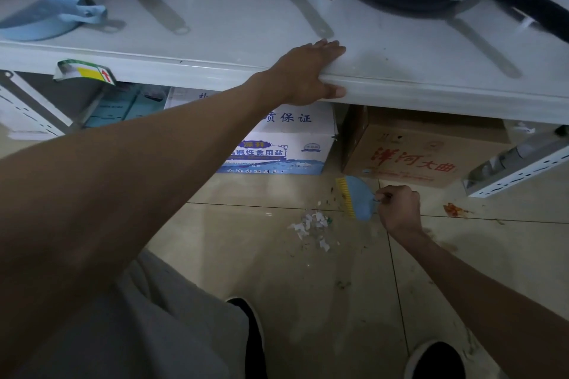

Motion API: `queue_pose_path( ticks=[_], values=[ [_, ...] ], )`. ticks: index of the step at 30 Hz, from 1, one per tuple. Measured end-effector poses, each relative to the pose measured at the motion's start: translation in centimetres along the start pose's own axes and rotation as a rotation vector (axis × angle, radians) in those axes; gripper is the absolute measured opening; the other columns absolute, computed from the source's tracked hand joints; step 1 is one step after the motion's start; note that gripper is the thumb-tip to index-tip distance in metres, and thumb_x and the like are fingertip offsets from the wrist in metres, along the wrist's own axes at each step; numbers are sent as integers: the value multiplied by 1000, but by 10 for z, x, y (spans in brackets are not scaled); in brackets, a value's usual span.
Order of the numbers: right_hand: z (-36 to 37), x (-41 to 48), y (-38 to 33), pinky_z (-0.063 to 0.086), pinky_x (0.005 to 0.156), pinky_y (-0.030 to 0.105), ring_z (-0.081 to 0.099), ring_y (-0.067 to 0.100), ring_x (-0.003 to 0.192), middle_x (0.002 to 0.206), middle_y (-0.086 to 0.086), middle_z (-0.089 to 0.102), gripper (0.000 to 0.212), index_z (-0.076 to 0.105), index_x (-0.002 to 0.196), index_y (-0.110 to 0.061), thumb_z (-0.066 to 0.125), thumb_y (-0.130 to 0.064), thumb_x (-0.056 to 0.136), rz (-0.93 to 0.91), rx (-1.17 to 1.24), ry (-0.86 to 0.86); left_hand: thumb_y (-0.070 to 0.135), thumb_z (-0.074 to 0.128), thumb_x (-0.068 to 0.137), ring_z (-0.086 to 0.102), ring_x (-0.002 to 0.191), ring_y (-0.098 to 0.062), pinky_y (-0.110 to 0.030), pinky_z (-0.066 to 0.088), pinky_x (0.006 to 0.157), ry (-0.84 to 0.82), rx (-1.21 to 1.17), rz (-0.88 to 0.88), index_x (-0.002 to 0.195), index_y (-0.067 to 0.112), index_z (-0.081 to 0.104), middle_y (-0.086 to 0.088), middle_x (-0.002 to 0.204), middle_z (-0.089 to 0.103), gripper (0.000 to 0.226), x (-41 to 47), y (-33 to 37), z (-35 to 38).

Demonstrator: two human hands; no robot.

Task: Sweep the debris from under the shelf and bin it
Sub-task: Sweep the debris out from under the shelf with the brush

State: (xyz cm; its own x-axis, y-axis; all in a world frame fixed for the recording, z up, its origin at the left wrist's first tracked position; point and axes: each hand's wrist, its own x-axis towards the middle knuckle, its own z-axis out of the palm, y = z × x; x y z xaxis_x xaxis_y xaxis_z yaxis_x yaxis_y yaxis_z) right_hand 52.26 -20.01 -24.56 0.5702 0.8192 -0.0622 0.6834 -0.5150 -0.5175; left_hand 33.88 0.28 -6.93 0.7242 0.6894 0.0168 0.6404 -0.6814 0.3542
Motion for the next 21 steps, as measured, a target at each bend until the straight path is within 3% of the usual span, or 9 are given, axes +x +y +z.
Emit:
queue_pose_path(
  ticks=[5, 8, 11, 13, 16, 21],
  values=[
    [-5, -1, -8, 50, 74, 28, 65, 27, 83, 84, 14, 72, 22, 74, 82, 0, 53, 6, 82, 25, 73, -29, 51, 60, 90, 12, 151, -20, -37, 13, 121, -5, -4, -4, 156, 22, 20, 1, 163, 17, 82, 1, -2, 2],
    [-26, 1, -26, 42, 66, 20, 62, 16, 80, 80, 2, 68, 26, 74, 77, -5, 52, 10, 81, -61, 142, -46, 48, 59, 92, 10, 151, -20, -39, 11, 122, -34, -14, 1, 156, 20, 17, 0, 164, 14, 81, -1, -1, 1],
    [-54, 7, -44, 55, 66, 30, 65, 19, 74, 82, 7, 72, 18, 75, 84, 1, 57, 7, 84, -165, 149, -62, 43, 59, 94, 11, 151, -19, -37, 12, 122, -73, -1, -23, 156, 18, 17, 0, 164, 12, 80, -8, 0, -6],
    [-73, 9, -58, 60, 59, 32, 68, 21, 69, 80, 17, 71, 17, 72, 80, 6, 56, 9, 85, -163, 205, -97, 36, 60, 94, 20, 148, -20, -36, 18, 121, -55, 15, -41, 154, 18, 25, 0, 162, 21, 71, -18, 2, -14],
    [-97, 5, -83, 53, 47, 17, 66, 15, 66, 78, 14, 68, 19, 70, 76, 1, 56, 9, 86, -147, 290, -108, 22, 59, 95, 38, 139, -27, -38, 31, 114, -21, 12, -33, 145, 16, 44, -6, 151, 42, 53, -34, 5, -32],
    [-129, -1, -116, 60, 55, 40, 65, 28, 52, 62, 6, 68, 13, 75, 83, -6, 63, -3, 86, -227, 362, -102, 23, 56, 97, 52, 126, -24, -29, 38, 100, 12, -28, -61, 134, 14, 56, -5, 137, 57, 39, -58, 11, -68]
  ],
)
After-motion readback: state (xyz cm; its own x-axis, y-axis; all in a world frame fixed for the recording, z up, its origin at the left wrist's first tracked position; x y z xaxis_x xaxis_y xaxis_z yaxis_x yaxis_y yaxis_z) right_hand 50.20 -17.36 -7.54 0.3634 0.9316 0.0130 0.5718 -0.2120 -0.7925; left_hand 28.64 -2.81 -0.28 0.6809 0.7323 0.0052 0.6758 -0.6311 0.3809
